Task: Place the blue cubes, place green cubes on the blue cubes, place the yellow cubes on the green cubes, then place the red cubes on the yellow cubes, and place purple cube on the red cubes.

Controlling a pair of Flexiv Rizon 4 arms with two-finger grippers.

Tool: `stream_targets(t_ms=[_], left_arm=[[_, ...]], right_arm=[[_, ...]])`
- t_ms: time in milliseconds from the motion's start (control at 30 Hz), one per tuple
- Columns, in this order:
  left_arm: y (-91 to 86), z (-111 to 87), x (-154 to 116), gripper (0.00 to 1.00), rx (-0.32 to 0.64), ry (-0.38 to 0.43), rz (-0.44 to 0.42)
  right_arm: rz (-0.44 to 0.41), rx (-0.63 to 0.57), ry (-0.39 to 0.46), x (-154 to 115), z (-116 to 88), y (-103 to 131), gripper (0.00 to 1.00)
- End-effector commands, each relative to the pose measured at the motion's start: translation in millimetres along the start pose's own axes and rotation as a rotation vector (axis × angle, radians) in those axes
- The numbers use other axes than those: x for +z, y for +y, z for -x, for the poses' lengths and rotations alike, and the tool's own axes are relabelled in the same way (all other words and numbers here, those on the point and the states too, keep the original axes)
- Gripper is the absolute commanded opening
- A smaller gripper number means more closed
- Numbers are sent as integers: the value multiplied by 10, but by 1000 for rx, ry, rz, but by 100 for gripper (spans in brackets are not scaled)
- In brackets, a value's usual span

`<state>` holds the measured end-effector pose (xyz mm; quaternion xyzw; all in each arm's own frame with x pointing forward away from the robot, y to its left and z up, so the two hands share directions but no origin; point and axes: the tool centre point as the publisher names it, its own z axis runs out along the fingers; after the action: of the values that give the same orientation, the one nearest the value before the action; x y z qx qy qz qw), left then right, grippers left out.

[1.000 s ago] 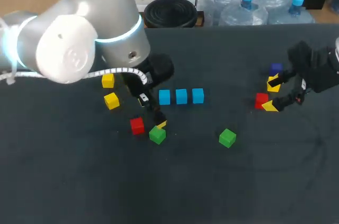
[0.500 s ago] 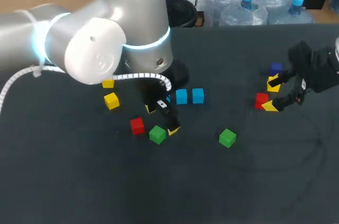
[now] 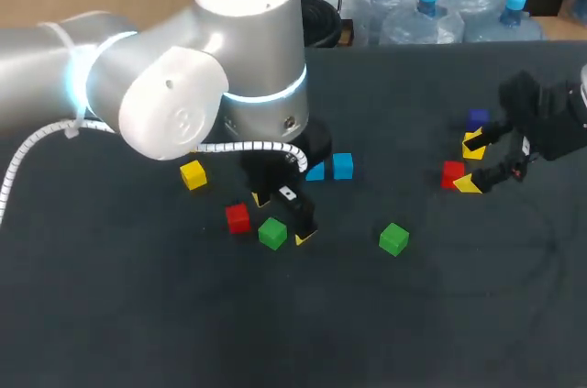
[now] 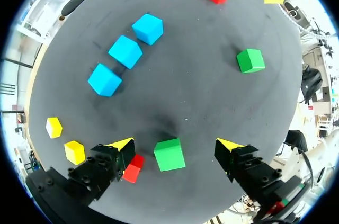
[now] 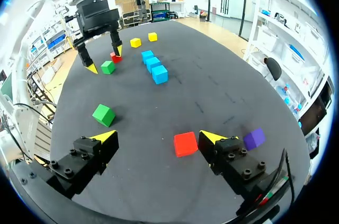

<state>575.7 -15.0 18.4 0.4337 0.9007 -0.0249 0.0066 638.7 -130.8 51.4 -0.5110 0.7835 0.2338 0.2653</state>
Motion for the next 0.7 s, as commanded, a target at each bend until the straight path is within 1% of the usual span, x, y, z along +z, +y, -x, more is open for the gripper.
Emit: stream_targets(t_ms=[33,267,400,700], left_arm=[[-19,-33,12,100,-7,-1,2],[-34,-65,30,100,-30,7,18],[-31,-92,42,100,-56,0,24],[-61,-136,62,100,-75,-8,27]], right_arm=[[0,0,0,6,0,-2,100],[0,0,0,6,0,-2,100],[0,0,0,6,0,-2,100],[0,0,0,6,0,-2,100]])
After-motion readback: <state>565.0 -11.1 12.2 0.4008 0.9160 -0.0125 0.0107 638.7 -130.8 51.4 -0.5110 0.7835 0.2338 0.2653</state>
